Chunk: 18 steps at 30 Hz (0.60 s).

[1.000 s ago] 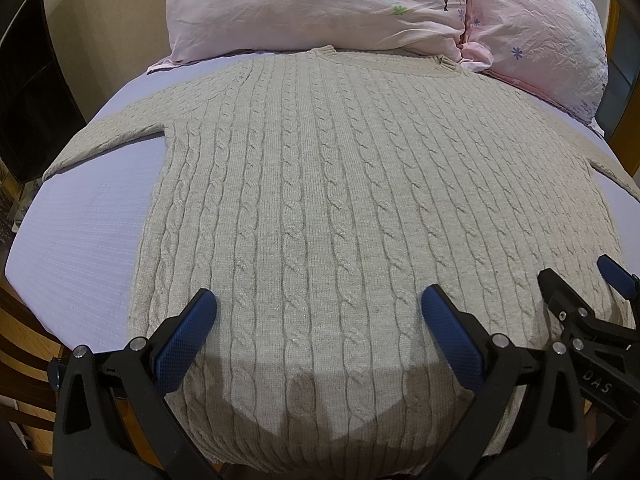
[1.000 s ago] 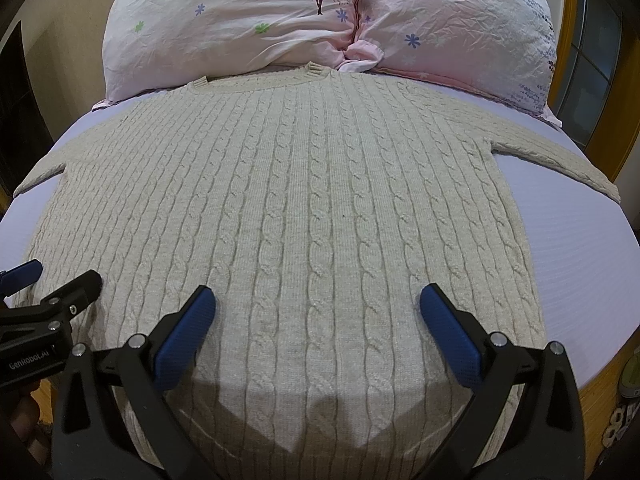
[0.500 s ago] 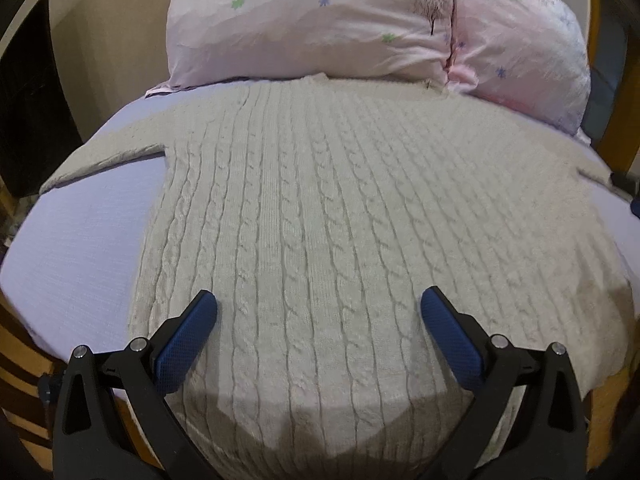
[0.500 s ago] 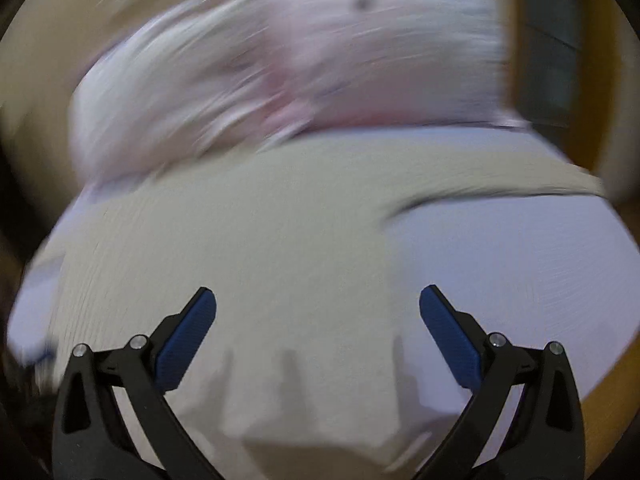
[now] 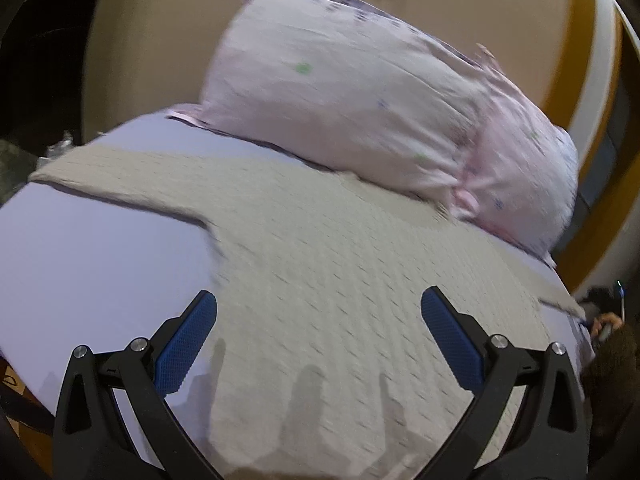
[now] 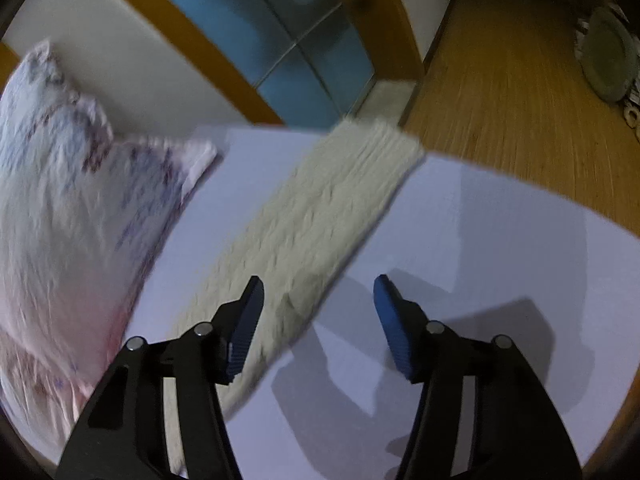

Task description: Fold small clothes

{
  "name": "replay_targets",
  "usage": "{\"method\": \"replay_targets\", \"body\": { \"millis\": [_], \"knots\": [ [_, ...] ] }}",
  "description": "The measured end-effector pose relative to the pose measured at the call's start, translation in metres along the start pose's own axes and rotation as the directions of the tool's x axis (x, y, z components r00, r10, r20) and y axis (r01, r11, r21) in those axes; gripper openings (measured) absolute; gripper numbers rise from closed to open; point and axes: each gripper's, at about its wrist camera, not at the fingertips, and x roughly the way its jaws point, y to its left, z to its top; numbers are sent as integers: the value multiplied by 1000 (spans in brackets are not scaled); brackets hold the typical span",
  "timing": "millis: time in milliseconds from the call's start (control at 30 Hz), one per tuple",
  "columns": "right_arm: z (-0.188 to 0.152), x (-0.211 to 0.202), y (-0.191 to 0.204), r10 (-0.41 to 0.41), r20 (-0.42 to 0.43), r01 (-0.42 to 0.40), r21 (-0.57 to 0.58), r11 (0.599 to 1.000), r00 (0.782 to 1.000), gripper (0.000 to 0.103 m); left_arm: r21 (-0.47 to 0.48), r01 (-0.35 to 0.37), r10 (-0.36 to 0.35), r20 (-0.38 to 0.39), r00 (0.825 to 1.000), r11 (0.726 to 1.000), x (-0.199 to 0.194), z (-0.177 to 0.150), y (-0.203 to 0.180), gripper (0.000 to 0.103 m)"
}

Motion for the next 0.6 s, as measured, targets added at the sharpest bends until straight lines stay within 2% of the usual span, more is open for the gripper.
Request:
{"method": "replay_targets", "body": {
  "millis": [100, 200, 233, 300, 400, 433, 500, 600],
  "knots": [
    [4, 10, 10, -10, 35, 10, -2, 1000, 999, 46, -36, -46, 46, 14, 999, 998, -1, 6, 17, 102],
    [11, 21, 12, -26, 60, 26, -13, 1000, 998, 14, -97, -92, 95, 24, 995, 991, 1, 16, 42, 102],
    [18, 25, 6, -15, 53, 16, -15, 1000, 999, 9, -128, -110, 115, 28, 993, 986, 0, 20, 54, 102],
    [23, 28, 9, 5, 55, -4, -32, 999, 998, 8, -174, -129, 138, 39, 990, 976, -3, 24, 71, 102],
    [11, -2, 38, 70, 160, -48, -140, 989, 985, 7, -270, -140, 162, 62, 985, 953, -12, 30, 104, 102],
    [3, -19, 59, 108, 198, -65, -212, 975, 974, 7, -311, -148, 179, 73, 981, 939, -15, 33, 118, 102],
    [-18, -47, 102, 211, 215, -131, -335, 933, 954, 7, -350, -153, 195, 87, 977, 924, -17, 37, 133, 102],
    [-75, -90, 179, 407, 145, -273, -539, 797, 902, 7, -413, -155, 212, 96, 972, 897, -19, 46, 154, 102]
  ]
}}
